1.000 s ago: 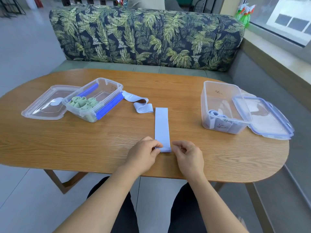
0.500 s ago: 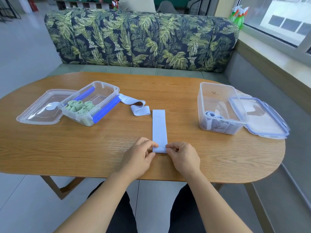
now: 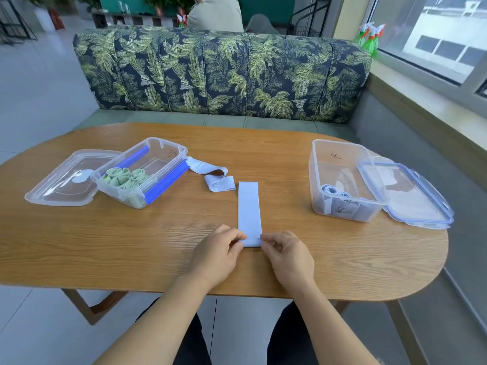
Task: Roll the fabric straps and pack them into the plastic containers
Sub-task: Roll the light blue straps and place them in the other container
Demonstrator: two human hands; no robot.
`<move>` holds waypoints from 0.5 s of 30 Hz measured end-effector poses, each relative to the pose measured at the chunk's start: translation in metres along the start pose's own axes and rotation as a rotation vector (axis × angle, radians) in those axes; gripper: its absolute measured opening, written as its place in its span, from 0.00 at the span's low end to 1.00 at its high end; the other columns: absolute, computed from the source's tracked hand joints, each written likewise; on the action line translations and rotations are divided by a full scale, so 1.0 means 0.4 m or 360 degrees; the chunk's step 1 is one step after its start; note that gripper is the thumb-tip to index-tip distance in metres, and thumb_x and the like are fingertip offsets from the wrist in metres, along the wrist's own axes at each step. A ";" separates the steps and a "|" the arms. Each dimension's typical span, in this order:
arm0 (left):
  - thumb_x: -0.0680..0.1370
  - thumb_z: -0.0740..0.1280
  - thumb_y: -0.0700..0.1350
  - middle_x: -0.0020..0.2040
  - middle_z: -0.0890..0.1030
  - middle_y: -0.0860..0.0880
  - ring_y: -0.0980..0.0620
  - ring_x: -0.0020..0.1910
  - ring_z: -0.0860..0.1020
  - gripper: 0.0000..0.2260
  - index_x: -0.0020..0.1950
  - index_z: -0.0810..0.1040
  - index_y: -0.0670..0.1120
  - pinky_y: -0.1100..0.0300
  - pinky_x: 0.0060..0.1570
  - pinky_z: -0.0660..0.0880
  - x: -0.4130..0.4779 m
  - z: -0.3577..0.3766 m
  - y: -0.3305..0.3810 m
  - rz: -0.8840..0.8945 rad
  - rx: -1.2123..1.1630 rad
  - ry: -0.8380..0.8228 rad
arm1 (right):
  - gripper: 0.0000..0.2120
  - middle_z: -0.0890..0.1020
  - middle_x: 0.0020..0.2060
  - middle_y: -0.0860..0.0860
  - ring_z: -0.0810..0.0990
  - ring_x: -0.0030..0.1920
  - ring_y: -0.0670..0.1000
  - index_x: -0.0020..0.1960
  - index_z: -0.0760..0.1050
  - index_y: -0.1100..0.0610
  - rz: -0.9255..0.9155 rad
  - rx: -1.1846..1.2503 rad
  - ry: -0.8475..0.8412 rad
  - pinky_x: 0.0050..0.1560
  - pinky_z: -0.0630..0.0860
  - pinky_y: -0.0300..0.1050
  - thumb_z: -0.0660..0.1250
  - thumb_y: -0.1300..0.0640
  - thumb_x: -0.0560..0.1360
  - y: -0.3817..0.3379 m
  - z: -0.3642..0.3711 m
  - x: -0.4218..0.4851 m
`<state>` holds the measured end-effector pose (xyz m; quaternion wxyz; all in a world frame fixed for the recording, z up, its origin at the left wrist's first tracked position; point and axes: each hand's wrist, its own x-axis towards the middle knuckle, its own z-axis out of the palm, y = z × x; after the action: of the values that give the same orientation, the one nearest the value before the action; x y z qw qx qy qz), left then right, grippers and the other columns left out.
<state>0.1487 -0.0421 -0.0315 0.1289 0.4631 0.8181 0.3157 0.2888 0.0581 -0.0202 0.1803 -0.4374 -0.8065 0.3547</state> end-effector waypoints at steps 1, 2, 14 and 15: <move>0.79 0.63 0.49 0.51 0.74 0.62 0.60 0.40 0.72 0.07 0.55 0.79 0.55 0.58 0.49 0.74 0.002 0.000 0.002 -0.0013 0.0004 0.0001 | 0.08 0.75 0.41 0.39 0.76 0.46 0.41 0.54 0.81 0.42 0.0006 -0.0029 -0.0009 0.44 0.70 0.40 0.67 0.48 0.76 -0.002 0.000 0.005; 0.80 0.63 0.49 0.52 0.74 0.61 0.60 0.40 0.71 0.07 0.56 0.78 0.55 0.57 0.50 0.74 0.005 -0.001 0.004 -0.0022 0.0006 -0.0002 | 0.08 0.75 0.42 0.40 0.76 0.48 0.41 0.55 0.80 0.42 0.0019 -0.0052 -0.0017 0.45 0.70 0.41 0.66 0.48 0.77 -0.004 -0.001 0.009; 0.79 0.65 0.46 0.52 0.73 0.62 0.59 0.38 0.71 0.07 0.54 0.77 0.57 0.58 0.46 0.74 0.018 -0.006 0.012 0.0037 -0.0018 -0.0035 | 0.08 0.80 0.42 0.40 0.78 0.50 0.44 0.53 0.81 0.42 0.0135 -0.0065 -0.0081 0.48 0.73 0.43 0.65 0.49 0.76 -0.020 -0.011 0.040; 0.79 0.65 0.46 0.52 0.73 0.61 0.59 0.38 0.71 0.07 0.55 0.78 0.57 0.58 0.47 0.74 0.023 -0.009 0.012 0.0029 -0.0029 -0.0045 | 0.08 0.80 0.44 0.40 0.78 0.50 0.44 0.53 0.81 0.43 0.0125 -0.0046 -0.0056 0.48 0.73 0.43 0.65 0.49 0.76 -0.019 -0.009 0.041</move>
<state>0.1452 -0.0339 -0.0250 0.1417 0.4738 0.8091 0.3176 0.2776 0.0705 -0.0123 0.1458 -0.4651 -0.7967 0.3574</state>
